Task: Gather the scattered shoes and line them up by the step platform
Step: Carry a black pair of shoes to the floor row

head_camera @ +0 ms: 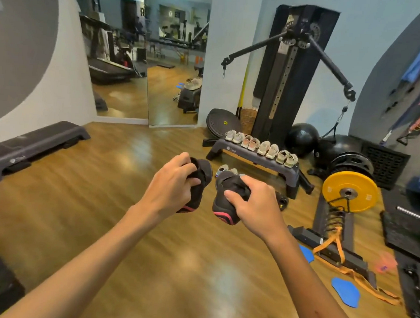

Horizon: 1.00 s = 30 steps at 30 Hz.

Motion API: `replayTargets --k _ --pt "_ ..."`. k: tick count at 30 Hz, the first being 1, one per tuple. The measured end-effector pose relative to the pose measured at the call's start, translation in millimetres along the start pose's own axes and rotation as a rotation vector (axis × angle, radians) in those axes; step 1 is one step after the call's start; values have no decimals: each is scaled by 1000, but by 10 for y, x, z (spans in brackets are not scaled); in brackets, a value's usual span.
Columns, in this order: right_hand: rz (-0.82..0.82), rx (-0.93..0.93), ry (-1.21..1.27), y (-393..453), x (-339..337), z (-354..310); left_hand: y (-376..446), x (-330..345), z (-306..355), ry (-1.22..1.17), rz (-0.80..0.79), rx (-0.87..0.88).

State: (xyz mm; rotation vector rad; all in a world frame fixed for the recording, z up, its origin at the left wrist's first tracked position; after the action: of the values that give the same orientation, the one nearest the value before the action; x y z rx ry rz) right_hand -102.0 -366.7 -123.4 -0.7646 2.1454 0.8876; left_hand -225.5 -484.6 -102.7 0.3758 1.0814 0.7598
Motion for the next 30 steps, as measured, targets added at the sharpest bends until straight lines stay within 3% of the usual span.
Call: replayTargets --k 10,18,24,30 --pt "0 94 -63 2220 894 762 1781 1050 -1612 -79 -87 17" --pt "-54 211 -70 3825 1519 1496 3270 2070 -2668 -178 -263 43" --pt "-124 309 41 4874 2161 2469 4073 3132 -3853 -316 -432 -174" --pt "-346 361 95 5973 2864 3470 4972 4223 -4679 -258 -644 -348"
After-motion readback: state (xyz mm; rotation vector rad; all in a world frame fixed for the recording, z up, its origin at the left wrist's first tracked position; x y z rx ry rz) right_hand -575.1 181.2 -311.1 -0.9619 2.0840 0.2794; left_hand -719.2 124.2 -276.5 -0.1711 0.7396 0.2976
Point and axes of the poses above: each hand's wrist, its own y-axis towards the middle knuckle, its own x-axis out of the palm, z = x × y, the point moved 9 cm from there along y, towards the middle knuckle, and after that the axes turned 10 degrees about -y, right-handed, at the moved point
